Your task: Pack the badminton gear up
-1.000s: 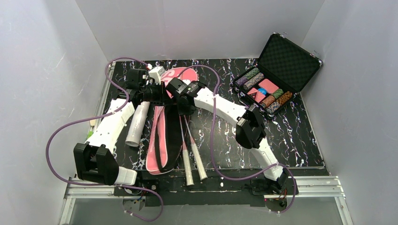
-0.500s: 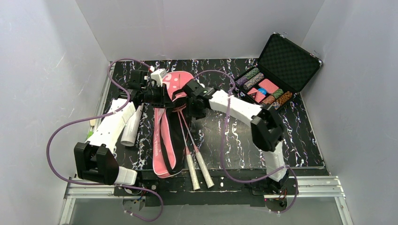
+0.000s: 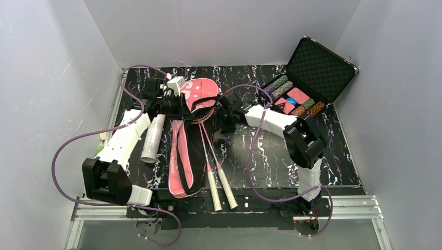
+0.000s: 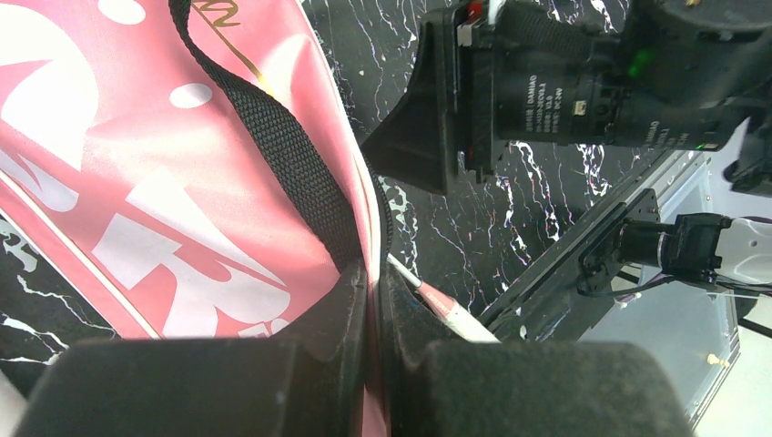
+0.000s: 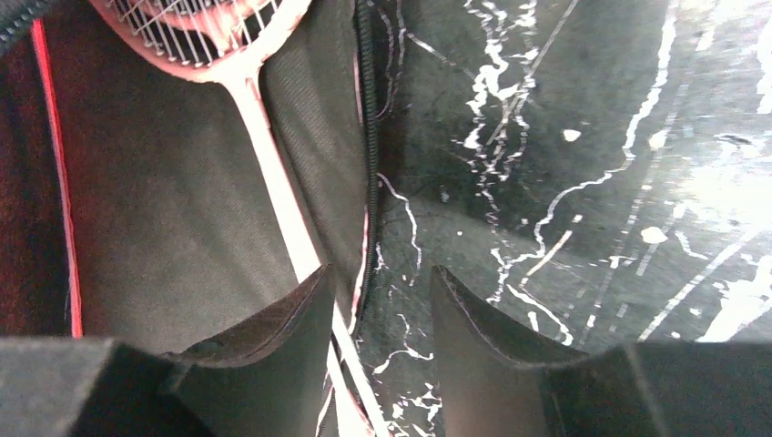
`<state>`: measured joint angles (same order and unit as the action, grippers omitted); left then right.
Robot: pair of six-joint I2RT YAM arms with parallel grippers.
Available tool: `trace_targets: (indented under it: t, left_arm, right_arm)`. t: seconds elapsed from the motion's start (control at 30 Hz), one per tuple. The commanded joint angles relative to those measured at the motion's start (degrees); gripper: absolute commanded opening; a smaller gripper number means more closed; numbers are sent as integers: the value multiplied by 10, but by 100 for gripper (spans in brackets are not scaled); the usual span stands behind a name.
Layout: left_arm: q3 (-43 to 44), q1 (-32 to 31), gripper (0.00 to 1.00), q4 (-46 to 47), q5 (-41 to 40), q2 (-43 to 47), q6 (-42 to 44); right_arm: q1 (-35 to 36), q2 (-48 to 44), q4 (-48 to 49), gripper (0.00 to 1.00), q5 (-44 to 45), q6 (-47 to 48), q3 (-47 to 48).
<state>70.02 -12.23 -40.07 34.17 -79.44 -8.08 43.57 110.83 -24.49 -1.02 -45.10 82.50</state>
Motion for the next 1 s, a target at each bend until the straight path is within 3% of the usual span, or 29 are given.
trace_targets:
  t: [0.0,0.13,0.6,0.83,0.9,0.97]
  left_arm:
    - [24,-4,0,13,40,6,2]
    - [27,-4,0,12,40,5,1]
    - [34,-4,0,5,44,6,2]
    - [19,-4,0,3,43,9,10]
    - [16,-4,0,0,41,8,18]
    - [11,-4,0,-3,40,6,26]
  right_arm:
    - [0,6,112,51,-49,-24,-33]
    - [-5,18,158,51,-73,-45,-52]
    - [-9,69,173,47,-87,-69,-49]
    - [-12,77,206,29,-119,-80,-56]
    - [-13,69,215,19,-122,-83,-66]
    - [-16,52,220,1,-122,-84,-76]
